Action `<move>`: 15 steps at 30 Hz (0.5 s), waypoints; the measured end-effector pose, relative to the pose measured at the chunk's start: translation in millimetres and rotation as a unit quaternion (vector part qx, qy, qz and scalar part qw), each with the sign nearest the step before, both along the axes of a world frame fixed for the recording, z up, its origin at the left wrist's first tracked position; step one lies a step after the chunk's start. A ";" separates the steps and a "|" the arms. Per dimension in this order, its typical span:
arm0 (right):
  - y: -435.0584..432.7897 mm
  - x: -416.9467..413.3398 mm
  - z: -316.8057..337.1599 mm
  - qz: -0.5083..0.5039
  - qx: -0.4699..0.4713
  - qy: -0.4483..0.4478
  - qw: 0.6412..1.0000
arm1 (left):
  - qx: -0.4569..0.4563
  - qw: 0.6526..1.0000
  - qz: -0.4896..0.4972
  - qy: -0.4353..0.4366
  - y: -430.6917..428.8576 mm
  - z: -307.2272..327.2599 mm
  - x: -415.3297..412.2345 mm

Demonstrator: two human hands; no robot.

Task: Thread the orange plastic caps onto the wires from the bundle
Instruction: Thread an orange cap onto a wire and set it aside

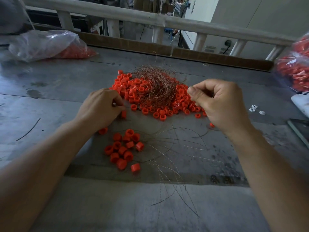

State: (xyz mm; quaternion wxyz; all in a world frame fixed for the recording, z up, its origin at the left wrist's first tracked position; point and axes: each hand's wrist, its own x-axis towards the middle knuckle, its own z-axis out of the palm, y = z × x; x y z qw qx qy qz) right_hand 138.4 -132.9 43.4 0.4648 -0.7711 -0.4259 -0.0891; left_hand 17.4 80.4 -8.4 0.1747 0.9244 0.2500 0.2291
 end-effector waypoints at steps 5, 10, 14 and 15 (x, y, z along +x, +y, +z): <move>1.5 0.8 -2.4 -0.009 -0.008 0.000 1.000 | -0.011 1.000 0.013 -0.004 -4.3 2.2 1.1; 4.6 5.2 -11.7 0.002 -0.108 0.015 0.994 | -0.033 0.998 0.019 -0.050 -5.9 9.8 -3.2; 11.4 6.7 -25.3 0.044 -0.250 0.013 0.967 | -0.027 0.997 -0.013 -0.077 -16.7 18.4 -10.6; 12.5 6.4 -28.8 0.052 -0.279 0.011 0.959 | -0.032 0.996 -0.022 -0.082 -20.8 19.1 -11.4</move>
